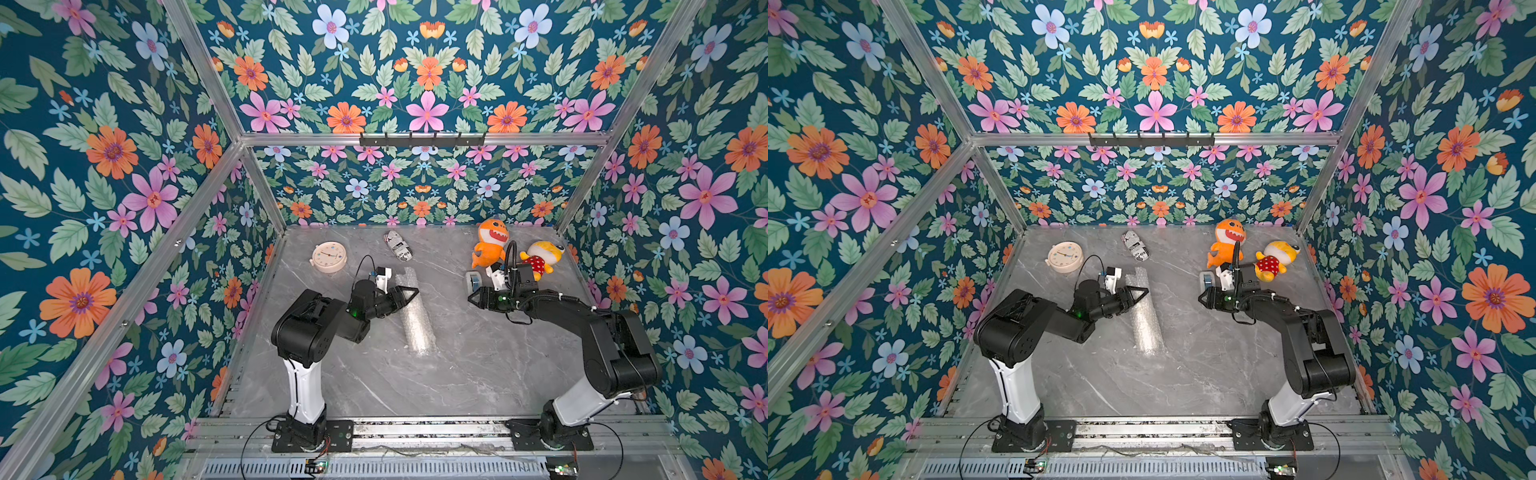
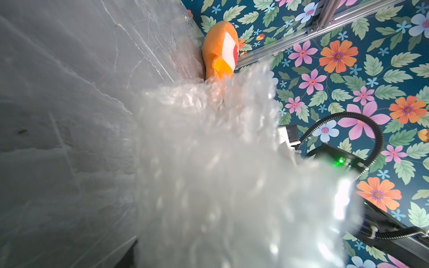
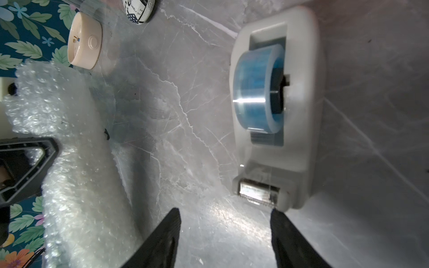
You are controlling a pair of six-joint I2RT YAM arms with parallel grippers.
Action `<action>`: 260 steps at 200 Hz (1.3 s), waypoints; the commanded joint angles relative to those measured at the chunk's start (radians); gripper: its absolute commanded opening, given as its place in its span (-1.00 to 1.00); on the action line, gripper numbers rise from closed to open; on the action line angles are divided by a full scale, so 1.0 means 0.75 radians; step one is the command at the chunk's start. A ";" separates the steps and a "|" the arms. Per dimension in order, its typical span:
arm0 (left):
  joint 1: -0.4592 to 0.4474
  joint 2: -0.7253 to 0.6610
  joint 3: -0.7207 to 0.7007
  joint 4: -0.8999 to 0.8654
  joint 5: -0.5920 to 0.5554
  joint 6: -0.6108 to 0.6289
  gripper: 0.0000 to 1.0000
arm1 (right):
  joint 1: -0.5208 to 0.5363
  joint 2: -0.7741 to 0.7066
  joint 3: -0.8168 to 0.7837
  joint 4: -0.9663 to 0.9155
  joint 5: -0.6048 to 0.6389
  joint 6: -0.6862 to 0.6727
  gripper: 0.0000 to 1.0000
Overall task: Wrap vases in bubble wrap
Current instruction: Tear off the tape using the Tape Cutter.
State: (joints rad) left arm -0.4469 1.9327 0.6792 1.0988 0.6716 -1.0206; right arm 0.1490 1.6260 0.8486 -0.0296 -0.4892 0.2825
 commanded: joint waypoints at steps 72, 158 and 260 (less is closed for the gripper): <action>0.003 -0.008 -0.004 0.057 0.023 -0.006 -0.40 | 0.027 0.080 0.016 0.141 -0.019 -0.058 0.18; 0.002 -0.009 -0.006 0.056 0.027 -0.007 -0.40 | 0.011 -0.038 0.049 -0.004 0.016 -0.055 0.30; 0.002 -0.025 -0.008 0.038 0.041 -0.001 -0.40 | -0.078 0.250 0.415 -0.405 -0.227 -0.103 0.18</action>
State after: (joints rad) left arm -0.4458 1.9236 0.6727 1.0973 0.6804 -1.0191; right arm 0.1017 1.7969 1.1503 -0.2787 -0.6056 0.2321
